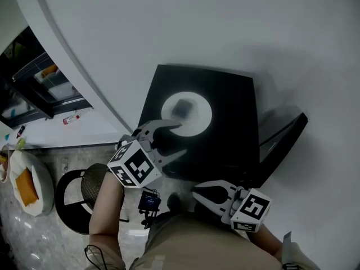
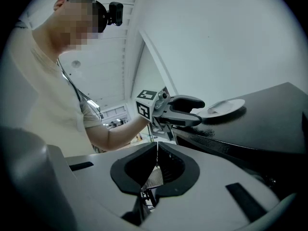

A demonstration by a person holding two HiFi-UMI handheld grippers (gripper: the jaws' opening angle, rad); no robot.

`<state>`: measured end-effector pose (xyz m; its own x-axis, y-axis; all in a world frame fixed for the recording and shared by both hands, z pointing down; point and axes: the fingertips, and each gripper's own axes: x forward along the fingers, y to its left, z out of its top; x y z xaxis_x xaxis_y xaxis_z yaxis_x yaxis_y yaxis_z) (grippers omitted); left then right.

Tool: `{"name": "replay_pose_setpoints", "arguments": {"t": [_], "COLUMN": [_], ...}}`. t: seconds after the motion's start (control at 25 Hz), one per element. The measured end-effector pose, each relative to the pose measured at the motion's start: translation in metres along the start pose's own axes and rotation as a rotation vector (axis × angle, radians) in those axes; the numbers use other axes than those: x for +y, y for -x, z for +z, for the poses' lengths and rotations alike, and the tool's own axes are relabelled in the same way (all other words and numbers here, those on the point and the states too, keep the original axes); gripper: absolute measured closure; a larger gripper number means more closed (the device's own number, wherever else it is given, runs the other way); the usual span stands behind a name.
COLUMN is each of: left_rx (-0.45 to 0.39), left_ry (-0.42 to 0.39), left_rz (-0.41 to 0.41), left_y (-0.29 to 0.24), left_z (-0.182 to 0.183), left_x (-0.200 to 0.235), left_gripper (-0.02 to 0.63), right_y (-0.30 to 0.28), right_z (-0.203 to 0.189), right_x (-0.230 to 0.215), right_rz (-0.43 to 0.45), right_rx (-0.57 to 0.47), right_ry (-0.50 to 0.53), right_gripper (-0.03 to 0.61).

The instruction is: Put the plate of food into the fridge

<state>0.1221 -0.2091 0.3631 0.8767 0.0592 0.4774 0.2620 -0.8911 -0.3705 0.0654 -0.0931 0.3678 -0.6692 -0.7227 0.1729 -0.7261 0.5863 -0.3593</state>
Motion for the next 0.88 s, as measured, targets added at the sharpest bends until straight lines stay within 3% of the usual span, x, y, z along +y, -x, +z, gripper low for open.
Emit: {"name": "replay_pose_setpoints", "arguments": {"t": [0.24, 0.64, 0.88], "left_rx": [0.101, 0.106, 0.108], "left_ry": [-0.032, 0.171, 0.168], "left_rz": [-0.062, -0.162, -0.152], "left_y": [-0.010, -0.015, -0.014], "left_z": [-0.007, -0.012, -0.011], "left_x": [0.001, 0.004, 0.003], "left_gripper": [0.377, 0.379, 0.380], "right_y": [0.003, 0.001, 0.001], "right_z": [-0.004, -0.019, -0.020], "right_x": [-0.001, -0.001, 0.003], "right_rz": [0.007, 0.030, 0.049], "right_rx": [0.010, 0.068, 0.082], "right_ry": [-0.014, -0.007, -0.004], "right_gripper": [0.557, 0.557, 0.557]}}
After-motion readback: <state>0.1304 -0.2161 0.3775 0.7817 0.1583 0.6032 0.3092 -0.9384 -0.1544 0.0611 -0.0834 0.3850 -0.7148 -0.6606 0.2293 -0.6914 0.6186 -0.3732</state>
